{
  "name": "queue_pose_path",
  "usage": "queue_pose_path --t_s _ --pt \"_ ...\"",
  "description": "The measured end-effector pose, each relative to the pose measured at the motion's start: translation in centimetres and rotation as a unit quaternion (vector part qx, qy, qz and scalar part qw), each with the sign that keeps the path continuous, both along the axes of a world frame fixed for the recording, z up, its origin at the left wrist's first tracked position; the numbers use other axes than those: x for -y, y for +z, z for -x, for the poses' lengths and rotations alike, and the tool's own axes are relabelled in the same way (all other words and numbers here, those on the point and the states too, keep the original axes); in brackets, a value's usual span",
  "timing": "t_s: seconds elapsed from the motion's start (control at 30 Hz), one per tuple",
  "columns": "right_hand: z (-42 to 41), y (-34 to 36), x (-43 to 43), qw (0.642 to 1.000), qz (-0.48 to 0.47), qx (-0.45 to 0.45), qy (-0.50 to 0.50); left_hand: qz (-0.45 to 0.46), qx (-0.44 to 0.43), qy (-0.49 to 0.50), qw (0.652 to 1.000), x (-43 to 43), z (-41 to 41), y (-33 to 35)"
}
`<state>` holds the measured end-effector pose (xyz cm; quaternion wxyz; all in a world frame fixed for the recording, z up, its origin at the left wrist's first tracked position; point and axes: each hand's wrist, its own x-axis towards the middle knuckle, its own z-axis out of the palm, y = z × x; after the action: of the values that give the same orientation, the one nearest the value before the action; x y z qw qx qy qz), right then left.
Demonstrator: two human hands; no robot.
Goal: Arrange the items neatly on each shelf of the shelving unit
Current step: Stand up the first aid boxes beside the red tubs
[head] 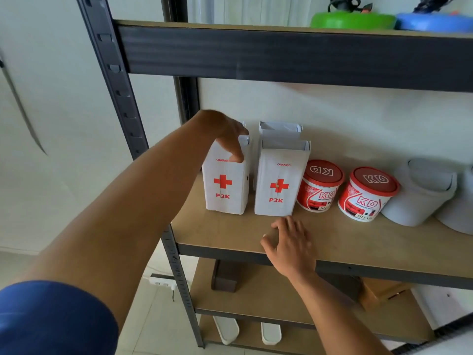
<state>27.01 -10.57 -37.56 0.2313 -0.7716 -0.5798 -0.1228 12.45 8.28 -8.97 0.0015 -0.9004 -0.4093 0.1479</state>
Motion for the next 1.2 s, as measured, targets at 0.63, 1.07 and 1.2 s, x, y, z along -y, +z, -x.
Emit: queue_pose_path --t_s 0.63,1.07,1.2 --pt "0.1 0.2 0.2 1.0 0.0 0.008 -0.001 -0.1 0.091 -0.102 0.986 -1.2 0.3 -4.1" --pt "0.3 0.9 0.6 0.999 0.017 -0.028 0.022 -0.337 0.289 -0.168 0.88 5.4 3.0 -9.5" --pt "0.5 1.0 2.1 0.984 -0.1 -0.018 0.148 -0.328 0.413 -0.214 0.822 13.4 5.3 -18.6"
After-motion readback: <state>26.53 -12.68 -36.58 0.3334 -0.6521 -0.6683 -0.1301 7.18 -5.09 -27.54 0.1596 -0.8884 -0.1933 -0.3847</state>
